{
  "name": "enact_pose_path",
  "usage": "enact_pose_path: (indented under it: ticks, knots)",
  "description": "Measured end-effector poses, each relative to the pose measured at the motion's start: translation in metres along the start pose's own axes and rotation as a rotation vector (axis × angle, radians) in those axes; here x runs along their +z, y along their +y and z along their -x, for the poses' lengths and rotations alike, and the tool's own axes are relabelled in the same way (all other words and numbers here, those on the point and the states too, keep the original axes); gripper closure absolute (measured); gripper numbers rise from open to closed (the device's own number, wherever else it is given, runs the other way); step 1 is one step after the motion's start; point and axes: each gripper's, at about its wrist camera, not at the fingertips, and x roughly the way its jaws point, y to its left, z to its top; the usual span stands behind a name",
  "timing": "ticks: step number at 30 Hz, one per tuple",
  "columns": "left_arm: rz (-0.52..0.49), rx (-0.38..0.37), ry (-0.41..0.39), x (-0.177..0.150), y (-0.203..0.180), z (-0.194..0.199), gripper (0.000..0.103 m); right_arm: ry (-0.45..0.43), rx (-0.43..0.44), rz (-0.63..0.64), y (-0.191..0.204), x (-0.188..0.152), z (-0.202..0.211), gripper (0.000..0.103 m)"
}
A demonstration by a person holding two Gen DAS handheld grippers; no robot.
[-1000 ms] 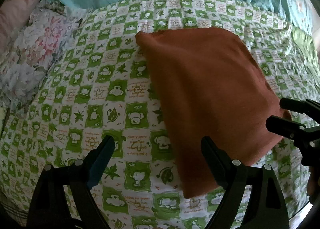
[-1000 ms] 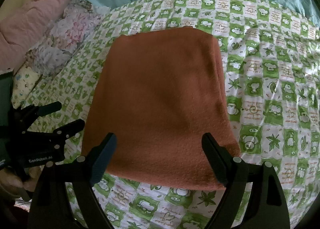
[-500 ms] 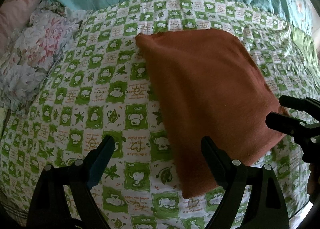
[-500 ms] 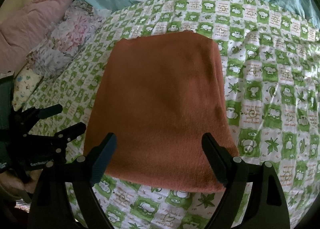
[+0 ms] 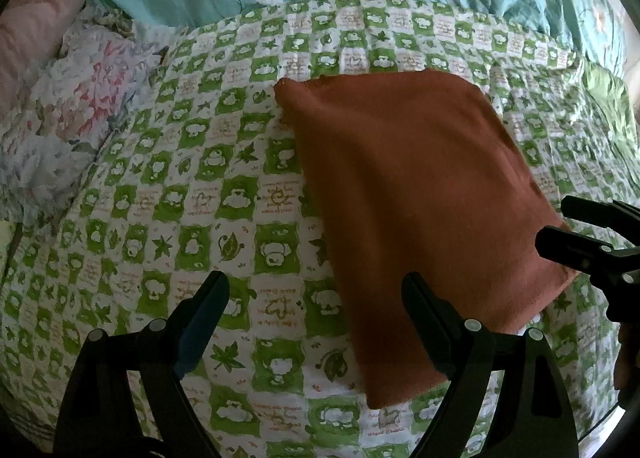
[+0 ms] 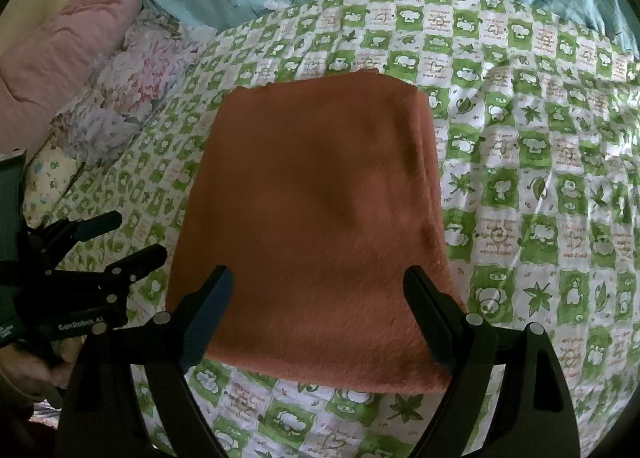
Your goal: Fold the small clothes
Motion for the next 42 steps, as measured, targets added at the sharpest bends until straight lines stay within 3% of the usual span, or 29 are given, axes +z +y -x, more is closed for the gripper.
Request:
enact_pose_path:
  ticks: [42]
  knots:
    - [-0.022,0.039,-0.024,0.0047,-0.0067,0.0083,0.015,-0.031,-0.007,-0.035,-0.0053,0.0026,0.0054,0.016]
